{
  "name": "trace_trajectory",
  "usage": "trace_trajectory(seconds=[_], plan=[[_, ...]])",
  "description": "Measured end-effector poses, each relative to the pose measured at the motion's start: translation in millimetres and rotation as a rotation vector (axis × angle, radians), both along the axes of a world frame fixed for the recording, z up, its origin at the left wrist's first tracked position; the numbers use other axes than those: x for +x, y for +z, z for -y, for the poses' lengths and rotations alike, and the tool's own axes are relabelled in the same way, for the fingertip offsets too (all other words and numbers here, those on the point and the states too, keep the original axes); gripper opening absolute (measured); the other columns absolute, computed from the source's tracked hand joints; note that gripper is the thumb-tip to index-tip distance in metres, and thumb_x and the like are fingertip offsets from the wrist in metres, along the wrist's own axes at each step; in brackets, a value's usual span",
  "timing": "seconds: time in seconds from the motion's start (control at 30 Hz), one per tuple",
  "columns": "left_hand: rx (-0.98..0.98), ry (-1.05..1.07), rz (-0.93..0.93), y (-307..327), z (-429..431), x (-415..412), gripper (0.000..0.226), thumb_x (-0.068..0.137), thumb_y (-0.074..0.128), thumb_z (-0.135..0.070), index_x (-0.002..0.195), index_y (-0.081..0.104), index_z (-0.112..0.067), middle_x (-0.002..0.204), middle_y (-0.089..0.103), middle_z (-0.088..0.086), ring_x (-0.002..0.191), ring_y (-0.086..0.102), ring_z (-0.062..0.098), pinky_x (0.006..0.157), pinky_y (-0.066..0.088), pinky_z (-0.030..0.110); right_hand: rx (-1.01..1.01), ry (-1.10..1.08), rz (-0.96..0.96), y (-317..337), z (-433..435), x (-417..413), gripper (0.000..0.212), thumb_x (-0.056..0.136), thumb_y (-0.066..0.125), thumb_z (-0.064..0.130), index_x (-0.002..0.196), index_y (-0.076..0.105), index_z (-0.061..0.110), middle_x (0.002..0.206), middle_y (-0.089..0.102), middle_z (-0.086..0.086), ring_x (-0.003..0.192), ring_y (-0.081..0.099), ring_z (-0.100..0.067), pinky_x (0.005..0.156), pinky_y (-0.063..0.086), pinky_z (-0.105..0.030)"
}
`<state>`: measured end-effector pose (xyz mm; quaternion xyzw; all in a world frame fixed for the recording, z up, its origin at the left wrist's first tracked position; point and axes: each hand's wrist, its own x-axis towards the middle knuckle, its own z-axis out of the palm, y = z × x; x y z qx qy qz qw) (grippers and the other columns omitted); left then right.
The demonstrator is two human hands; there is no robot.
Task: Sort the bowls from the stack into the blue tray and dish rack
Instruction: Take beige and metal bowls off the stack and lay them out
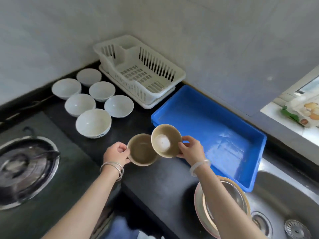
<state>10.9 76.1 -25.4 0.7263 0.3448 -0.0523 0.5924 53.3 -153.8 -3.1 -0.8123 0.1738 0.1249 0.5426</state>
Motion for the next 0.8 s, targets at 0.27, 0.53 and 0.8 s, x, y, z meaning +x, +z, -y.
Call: trace_trajectory(seconds=[0.27, 0.53, 0.8], plan=[[-0.043, 0.234, -0.064, -32.5, -61.1, 8.0, 0.022, 0.08, 0.062, 0.0, 0.065, 0.055, -0.014, 0.083, 0.062, 0.014, 0.077, 0.061, 0.028, 0.074, 0.056, 0.038, -0.055, 0.093, -0.128, -35.1, -80.3, 63.7, 0.023, 0.091, 0.052, 0.01, 0.113, 0.057, 0.013, 0.08, 0.061, 0.0, 0.063, 0.064, -0.013, 0.05, 0.056, -0.019], [-0.089, 0.331, -0.099, -50.6, -79.9, 17.7, 0.024, 0.08, 0.061, 0.002, 0.065, 0.054, -0.015, 0.075, 0.059, 0.008, 0.075, 0.062, 0.03, 0.073, 0.056, 0.037, -0.108, 0.093, -0.248, -60.5, -118.6, 94.0, 0.031, 0.091, 0.052, 0.009, 0.122, 0.053, 0.013, 0.098, 0.057, -0.006, 0.067, 0.062, -0.019, 0.075, 0.06, -0.041], [-0.101, 0.371, -0.112, -58.1, -80.0, 19.2, 0.024, 0.082, 0.058, 0.002, 0.066, 0.054, -0.014, 0.079, 0.06, 0.011, 0.076, 0.062, 0.031, 0.074, 0.055, 0.035, -0.05, 0.045, -0.301, -71.6, -130.0, 103.4, 0.034, 0.093, 0.049, 0.008, 0.127, 0.05, 0.013, 0.117, 0.059, -0.012, 0.07, 0.061, -0.019, 0.078, 0.059, -0.036]])
